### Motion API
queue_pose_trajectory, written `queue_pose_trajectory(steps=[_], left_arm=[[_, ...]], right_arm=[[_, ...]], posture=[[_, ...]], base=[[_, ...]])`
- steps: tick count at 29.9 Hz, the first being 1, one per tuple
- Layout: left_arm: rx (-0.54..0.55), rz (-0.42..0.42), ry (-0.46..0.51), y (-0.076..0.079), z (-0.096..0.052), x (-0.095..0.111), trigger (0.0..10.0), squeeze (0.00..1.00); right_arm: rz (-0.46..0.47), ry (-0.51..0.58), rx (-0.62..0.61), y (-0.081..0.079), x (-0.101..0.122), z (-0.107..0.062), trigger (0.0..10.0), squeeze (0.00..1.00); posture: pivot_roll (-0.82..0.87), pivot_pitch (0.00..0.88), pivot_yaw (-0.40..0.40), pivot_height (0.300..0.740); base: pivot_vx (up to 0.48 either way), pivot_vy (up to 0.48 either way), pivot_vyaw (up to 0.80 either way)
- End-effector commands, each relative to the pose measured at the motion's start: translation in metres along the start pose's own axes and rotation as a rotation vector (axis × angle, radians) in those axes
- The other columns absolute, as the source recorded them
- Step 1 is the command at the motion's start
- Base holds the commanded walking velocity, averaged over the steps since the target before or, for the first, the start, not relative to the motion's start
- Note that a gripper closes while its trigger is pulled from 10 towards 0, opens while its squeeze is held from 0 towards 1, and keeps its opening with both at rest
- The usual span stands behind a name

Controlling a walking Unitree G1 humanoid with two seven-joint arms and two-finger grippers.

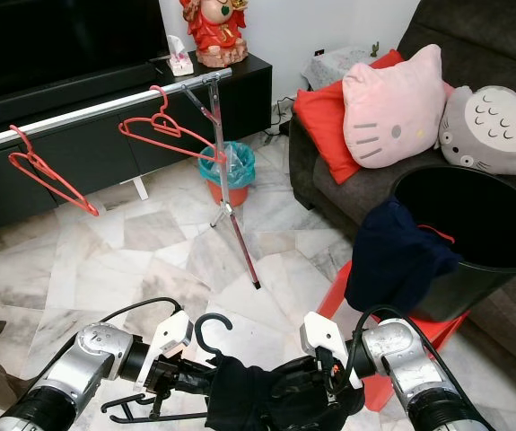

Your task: Hang hanger

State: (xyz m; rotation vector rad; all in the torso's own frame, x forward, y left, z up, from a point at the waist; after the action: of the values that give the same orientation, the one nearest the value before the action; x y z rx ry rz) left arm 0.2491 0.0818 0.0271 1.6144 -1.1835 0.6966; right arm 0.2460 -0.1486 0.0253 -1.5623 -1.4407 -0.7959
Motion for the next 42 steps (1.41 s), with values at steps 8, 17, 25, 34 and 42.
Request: queue_pose_trajectory(steps=[8,17,25,34,42], left_arm=[[0.017,0.025,0.037,-0.004,-0.004,0.012,10.0,1.00],[0.050,0.034,0.022,-0.009,-0.014,0.011,10.0,1.00],[0.161,0.041,-0.010,-0.023,-0.028,0.006,10.0,1.00],[0.218,0.040,-0.015,-0.030,-0.039,0.004,10.0,1.00],[0.538,0.097,0.039,-0.062,-0.067,0.017,10.0,0.00]], right_arm=[[0.002,0.011,0.010,-0.002,0.000,0.002,0.0,0.00],[0.004,-0.006,-0.007,-0.001,-0.003,-0.001,0.0,0.00],[0.018,-0.047,-0.028,-0.002,-0.013,-0.005,0.0,0.00],[0.027,-0.057,-0.042,-0.003,-0.017,-0.006,0.0,0.00],[0.034,-0.069,-0.077,-0.002,-0.021,-0.011,0.0,0.00]], posture=[[-0.05,0.030,0.029,0.740],[-0.05,0.020,0.031,0.740],[-0.05,0.015,0.034,0.740],[-0.05,0.020,0.036,0.740],[-0.05,0.023,0.036,0.740]], base=[[0.000,0.000,0.00],[0.000,0.000,0.00],[0.000,0.000,0.00],[0.000,0.000,0.00],[0.000,0.000,0.00]])
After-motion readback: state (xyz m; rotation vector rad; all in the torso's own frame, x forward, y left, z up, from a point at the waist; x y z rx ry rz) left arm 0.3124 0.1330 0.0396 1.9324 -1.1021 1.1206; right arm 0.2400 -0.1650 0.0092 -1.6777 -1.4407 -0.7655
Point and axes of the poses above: a point about 5 cm out from each wrist's last joint towards the gripper, its own z axis pointing out of the wrist towards the gripper, its own x axis along the axis of the wrist's last joint, y = z × x, the point moved 4 cm from there along z, pointing out of the wrist towards the gripper, and after that the axes turned 7 degrees about -z, right-handed, at the moved point
